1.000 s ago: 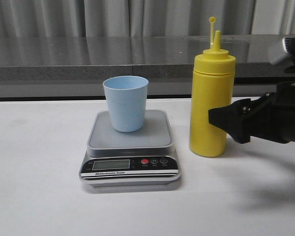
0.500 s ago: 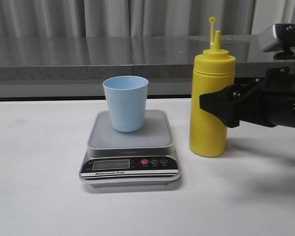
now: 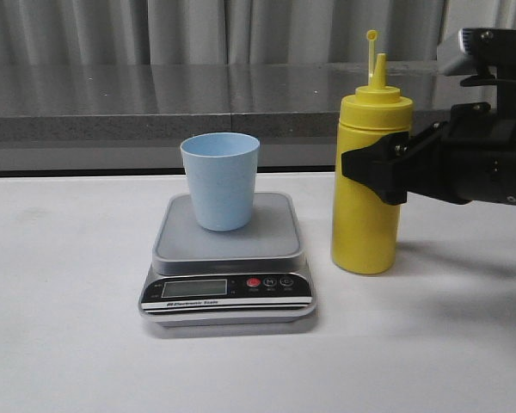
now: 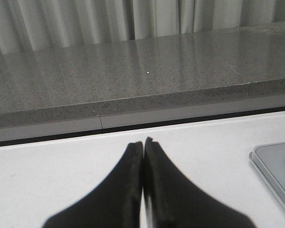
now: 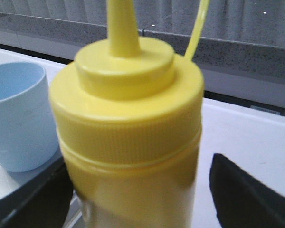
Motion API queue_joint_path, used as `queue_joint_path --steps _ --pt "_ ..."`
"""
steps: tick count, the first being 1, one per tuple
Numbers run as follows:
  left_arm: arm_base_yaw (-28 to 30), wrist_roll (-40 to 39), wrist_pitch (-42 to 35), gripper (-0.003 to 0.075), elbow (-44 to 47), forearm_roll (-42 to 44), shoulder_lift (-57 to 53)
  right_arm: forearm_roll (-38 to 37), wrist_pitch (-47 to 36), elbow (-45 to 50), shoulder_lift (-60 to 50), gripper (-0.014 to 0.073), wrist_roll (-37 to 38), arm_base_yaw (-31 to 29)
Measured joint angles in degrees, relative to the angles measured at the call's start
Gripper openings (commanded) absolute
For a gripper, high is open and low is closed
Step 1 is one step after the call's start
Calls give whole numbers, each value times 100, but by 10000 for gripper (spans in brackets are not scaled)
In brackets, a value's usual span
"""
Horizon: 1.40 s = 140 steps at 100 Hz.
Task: Pour seasoning into cup on scale with both arms
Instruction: 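Close the right gripper around the yellow bottle's body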
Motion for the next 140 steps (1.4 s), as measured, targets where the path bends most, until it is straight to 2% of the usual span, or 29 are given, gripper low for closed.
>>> queue_joint_path --steps 112,122,140 --pt "0 0 0 -18 0 0 0 -88 -5 -133 486 576 254 3" --pt "0 0 0 -18 0 0 0 -88 -5 -133 486 510 254 3" --pt "0 0 0 -18 0 0 0 -88 -26 -133 486 324 254 3"
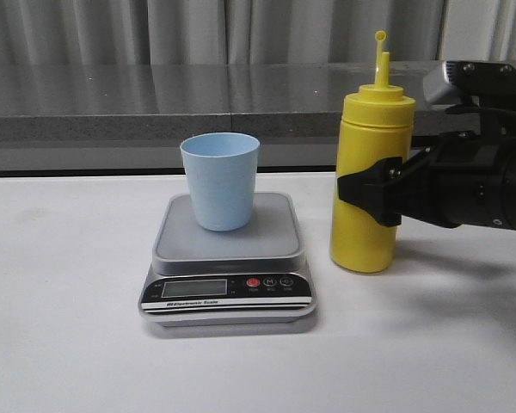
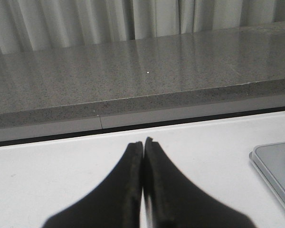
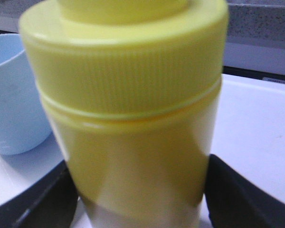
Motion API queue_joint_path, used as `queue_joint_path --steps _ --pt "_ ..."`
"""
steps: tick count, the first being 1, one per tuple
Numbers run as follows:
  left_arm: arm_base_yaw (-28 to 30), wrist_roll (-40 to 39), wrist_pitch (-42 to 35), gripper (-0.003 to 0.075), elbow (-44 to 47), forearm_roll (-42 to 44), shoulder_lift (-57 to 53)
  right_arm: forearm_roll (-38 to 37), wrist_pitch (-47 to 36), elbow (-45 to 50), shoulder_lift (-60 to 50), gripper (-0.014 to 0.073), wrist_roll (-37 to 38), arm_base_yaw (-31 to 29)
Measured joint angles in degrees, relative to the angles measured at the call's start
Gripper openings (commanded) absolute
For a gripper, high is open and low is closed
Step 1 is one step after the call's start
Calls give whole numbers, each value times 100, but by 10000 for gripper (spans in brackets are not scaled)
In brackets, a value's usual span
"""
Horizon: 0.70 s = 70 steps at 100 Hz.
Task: Pour seasoning into cup on scale with both arms
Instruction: 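Close the right gripper around the yellow bottle's body, then lift the bottle with the right gripper and tilt its nozzle toward the cup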
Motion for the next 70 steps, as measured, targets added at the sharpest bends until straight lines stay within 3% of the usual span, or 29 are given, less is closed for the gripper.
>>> queue_joint_path --steps 29,70 --pt "0 0 0 -18 0 0 0 -76 0 0 0 232 0 0" --pt "0 0 0 -18 0 0 0 -304 524 -10 -327 221 -13 11"
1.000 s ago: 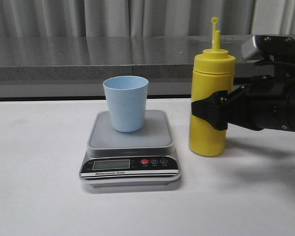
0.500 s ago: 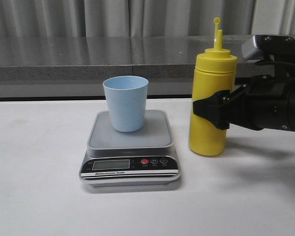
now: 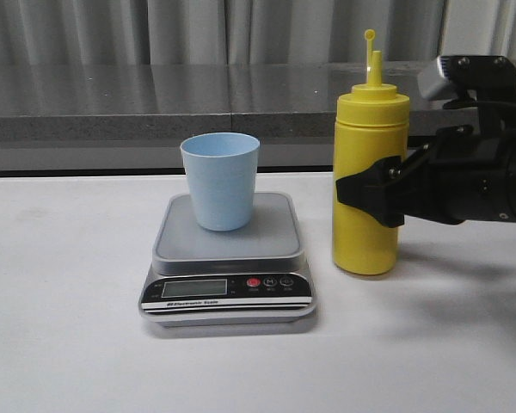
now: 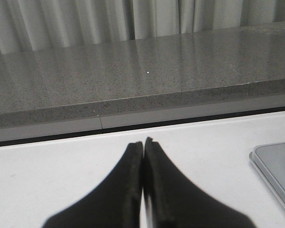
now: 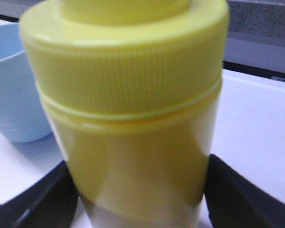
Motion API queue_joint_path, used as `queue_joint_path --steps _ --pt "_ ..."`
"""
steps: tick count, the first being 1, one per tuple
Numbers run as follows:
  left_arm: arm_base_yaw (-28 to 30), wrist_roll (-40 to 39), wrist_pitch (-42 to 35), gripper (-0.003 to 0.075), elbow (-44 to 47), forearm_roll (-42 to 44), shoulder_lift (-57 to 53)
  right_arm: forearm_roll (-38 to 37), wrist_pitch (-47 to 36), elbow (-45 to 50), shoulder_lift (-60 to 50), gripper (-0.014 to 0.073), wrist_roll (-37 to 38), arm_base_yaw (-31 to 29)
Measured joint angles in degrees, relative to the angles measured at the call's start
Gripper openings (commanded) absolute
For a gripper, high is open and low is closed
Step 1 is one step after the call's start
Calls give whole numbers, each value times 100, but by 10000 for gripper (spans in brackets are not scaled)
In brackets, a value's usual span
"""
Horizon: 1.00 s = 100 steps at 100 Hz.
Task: Pour seasoning into cup on scale with both arms
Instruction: 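Lift the bottle with the right gripper and tilt its nozzle toward the cup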
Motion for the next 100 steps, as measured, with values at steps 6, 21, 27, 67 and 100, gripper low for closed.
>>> queue_joint_path --steps 6,21,27,67,100 --pt "0 0 0 -18 0 0 0 -25 238 0 -156 221 -57 -1" --pt "0 0 0 -18 0 0 0 -448 1042 -232 -589 221 -235 -1" --pt "0 0 0 -18 0 0 0 -705 1403 -403 -733 221 -250 -1" --pt "0 0 0 -18 0 0 0 -2076 3935 -1675 -1004 221 -278 574" --pt "0 0 0 -18 0 0 0 -2931 5589 -2510 -1004 221 -278 972"
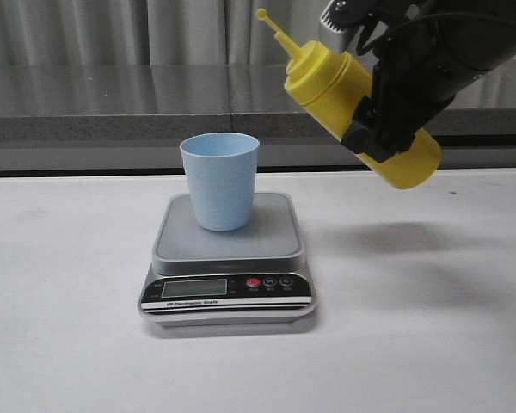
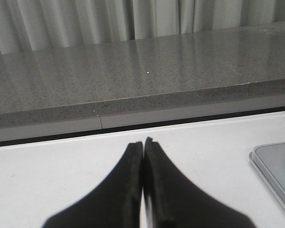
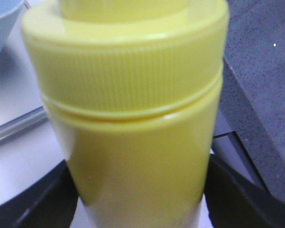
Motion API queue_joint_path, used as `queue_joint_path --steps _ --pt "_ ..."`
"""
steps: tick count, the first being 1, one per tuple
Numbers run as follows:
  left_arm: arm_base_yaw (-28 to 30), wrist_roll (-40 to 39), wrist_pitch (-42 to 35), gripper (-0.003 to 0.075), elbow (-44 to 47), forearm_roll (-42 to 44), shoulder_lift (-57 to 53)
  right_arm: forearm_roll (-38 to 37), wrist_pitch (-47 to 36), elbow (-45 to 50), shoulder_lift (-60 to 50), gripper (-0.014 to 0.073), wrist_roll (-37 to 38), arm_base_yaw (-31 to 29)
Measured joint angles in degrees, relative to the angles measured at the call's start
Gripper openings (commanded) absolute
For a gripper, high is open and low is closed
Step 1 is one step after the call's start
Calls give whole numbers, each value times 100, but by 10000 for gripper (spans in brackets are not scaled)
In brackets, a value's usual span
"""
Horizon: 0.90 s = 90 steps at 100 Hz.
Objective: Pour seasoning into cup on scale with both arms
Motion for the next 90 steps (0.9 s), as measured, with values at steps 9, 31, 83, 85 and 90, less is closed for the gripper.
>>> queue_joint_path --steps 9,31,83,85,90 --pt "0 0 0 -18 0 0 0 -366 203 -79 0 221 -14 117" --pt "0 0 0 -18 0 0 0 -974 782 -298 0 221 -14 404" --pt "0 0 0 -18 0 0 0 -2232 1979 -895 711 221 -39 932" --pt "0 0 0 -18 0 0 0 -2297 2024 -906 728 221 -51 953" --pt "0 0 0 -18 0 0 0 -2437 2113 -918 791 221 -59 1018"
